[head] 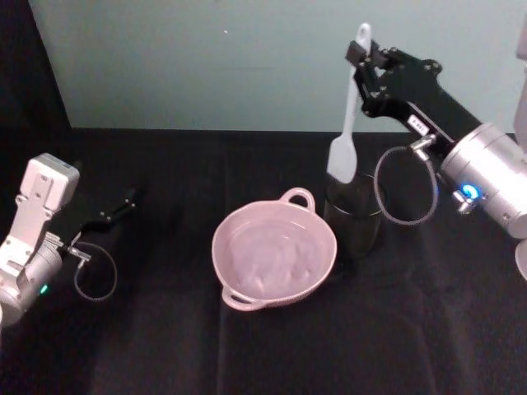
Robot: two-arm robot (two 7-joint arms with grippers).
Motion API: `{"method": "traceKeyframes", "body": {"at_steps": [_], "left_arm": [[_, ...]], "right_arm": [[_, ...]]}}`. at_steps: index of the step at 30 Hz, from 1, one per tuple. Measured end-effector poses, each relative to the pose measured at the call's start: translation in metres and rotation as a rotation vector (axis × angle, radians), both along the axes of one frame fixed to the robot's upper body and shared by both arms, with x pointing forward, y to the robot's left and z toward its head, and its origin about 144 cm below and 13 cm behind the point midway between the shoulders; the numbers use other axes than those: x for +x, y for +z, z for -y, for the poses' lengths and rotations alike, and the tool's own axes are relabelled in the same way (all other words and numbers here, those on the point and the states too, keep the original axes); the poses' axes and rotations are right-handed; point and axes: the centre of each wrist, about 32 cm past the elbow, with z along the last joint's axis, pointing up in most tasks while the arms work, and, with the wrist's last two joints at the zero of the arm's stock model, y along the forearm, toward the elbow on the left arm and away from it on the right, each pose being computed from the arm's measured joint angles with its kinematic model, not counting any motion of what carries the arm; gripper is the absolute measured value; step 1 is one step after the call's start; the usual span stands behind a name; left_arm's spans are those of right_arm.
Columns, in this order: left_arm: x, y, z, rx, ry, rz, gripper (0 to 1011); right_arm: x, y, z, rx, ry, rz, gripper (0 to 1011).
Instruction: Use the one hand to pick up the spoon and stir the clear water in the bowl.
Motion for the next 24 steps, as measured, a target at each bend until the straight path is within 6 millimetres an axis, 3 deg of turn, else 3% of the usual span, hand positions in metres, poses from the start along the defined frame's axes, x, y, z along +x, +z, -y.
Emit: {"method": "traceKeyframes", "body": {"at_steps": [13,24], "left_arm": [[0.0,0.0,0.0,0.0,0.0,0.0,1011],[0.0,0.0,0.0,0.0,0.0,0.0,1011]], "right_arm": [[0.005,-0.019,0.012,0.003,-0.065,-0.041,113],[0.01,-0.053,0.008,0.032,-0.081,-0.115,112]]}}
